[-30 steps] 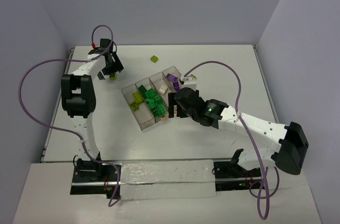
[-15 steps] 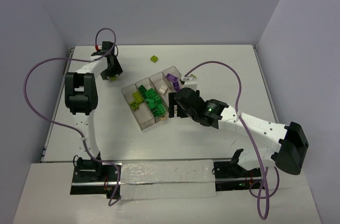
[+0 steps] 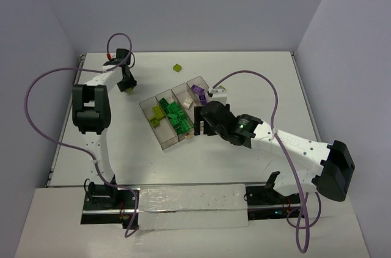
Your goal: Sort the legos into containers by color
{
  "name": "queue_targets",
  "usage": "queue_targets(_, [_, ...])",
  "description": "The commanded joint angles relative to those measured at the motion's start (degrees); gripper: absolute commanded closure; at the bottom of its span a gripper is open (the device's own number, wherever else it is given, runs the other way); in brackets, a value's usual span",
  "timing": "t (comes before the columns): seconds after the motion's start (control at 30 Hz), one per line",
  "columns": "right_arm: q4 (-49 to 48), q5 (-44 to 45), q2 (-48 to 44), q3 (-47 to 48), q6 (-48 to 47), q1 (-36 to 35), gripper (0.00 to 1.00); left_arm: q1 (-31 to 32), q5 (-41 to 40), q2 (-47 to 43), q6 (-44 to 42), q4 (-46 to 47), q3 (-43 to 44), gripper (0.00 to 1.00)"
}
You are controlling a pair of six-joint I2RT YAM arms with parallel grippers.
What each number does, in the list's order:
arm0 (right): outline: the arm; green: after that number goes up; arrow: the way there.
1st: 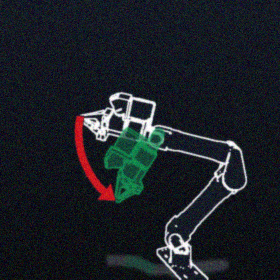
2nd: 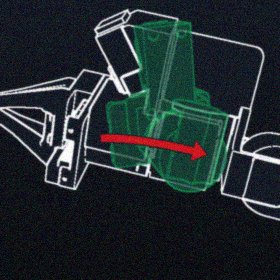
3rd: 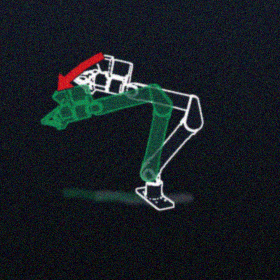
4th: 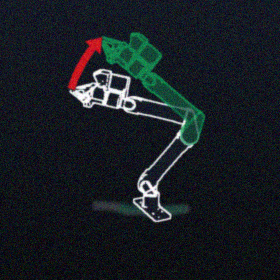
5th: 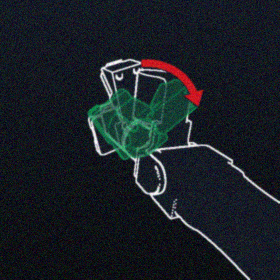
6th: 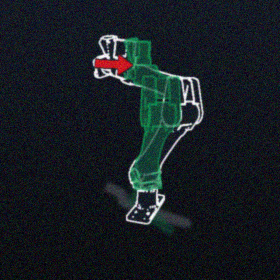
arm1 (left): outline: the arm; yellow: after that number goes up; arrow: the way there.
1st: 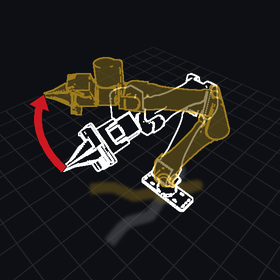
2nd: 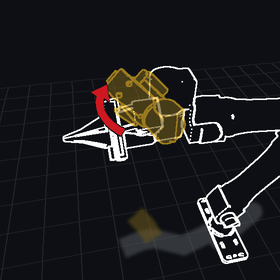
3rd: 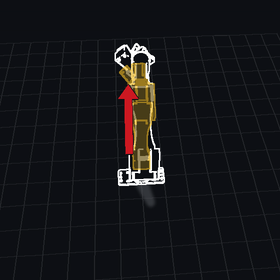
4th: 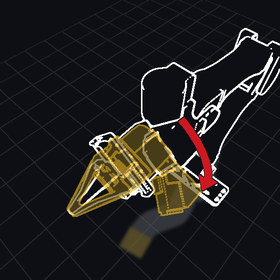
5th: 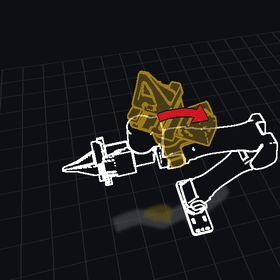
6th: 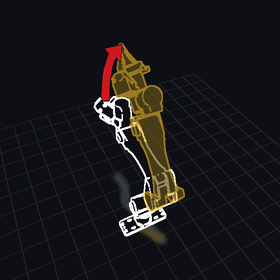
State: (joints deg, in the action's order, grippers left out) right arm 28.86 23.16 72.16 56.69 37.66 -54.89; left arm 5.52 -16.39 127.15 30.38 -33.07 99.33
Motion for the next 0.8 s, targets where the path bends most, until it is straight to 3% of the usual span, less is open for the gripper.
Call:
queue_targets(0.0, [0.46, 1.59, 0.05, 2.38, 0.61, -0.60, 0.13, 0.18, 0.97, -14.60, 3.26, 0.36, -5.04, 1.00])
queue_targets(0.2, [-0.17, 1.20, 0.22, 2.11, 0.69, -0.99, 0.13, 5.95, -0.68, -29.76, 4.88, -0.58, -18.05, 1.00])
queue_targets(0.5, [-0.36, 1.43, -0.21, 1.90, 1.20, -1.68, 0.13, 19.54, -1.39, -43.99, 11.62, -0.87, -38.23, 1.00])
queue_targets(0.77, [-0.53, 1.28, 0.11, 1.79, 1.01, -1.88, 0.13, 24.83, 2.03, -49.36, 15.41, 0.87, -43.81, 1.00])
